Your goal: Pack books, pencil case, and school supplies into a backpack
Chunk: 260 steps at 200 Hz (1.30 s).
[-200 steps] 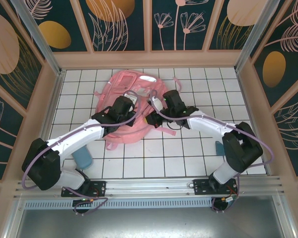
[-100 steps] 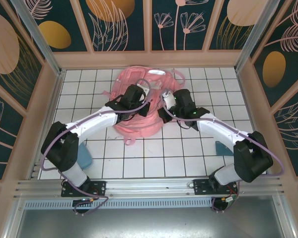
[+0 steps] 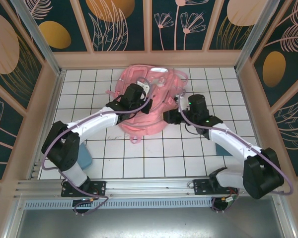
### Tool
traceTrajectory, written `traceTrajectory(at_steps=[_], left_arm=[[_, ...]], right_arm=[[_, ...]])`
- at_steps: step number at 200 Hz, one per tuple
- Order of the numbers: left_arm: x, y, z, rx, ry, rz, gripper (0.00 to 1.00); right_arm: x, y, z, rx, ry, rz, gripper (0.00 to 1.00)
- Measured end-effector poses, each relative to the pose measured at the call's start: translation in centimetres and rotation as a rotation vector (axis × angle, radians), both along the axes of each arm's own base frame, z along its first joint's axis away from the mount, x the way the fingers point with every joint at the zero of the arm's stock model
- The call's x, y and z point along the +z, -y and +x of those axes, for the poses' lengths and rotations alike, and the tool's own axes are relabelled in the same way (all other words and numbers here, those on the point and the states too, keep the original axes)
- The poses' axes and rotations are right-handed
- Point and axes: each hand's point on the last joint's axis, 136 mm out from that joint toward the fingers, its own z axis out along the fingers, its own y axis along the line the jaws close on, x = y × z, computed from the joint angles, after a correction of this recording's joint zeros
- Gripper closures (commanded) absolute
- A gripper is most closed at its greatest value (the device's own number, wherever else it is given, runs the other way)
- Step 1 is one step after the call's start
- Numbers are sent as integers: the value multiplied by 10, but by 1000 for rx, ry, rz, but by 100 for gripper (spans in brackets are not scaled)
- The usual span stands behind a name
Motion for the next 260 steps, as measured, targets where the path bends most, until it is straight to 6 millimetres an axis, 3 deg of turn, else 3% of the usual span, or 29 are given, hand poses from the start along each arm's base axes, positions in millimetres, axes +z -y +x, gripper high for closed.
traceTrajectory(at_steps=[27,67,109,131,164,190,201,236,260], left_arm=[[0,-4,-4,-1,11,7,100],[1,-6,-6,-16,32,19,100],[1,-16,-17,-36,55,46,100],[2,-21,-23,-44,64,53,100],[1,-25,-29,-57,69,60,100],[0,-24,-30,-70,72,62,100],[0,-24,-30,-78,75,65,100],[-1,-25,-29,-89,79,87,62],[17,-23,-20,-94,119,78,34]], right_arm=[[9,12,16,-114,-65,94,39],[0,6,44,-226,-234,189,38],[-3,-6,77,-305,-366,278,57],[-9,-12,89,-332,-432,310,63],[-27,-21,93,-333,-525,330,68],[-28,-25,95,-332,-551,349,72],[-28,-27,96,-330,-562,357,79],[-33,-31,99,-329,-600,362,100],[-39,-24,104,-337,-593,315,100]])
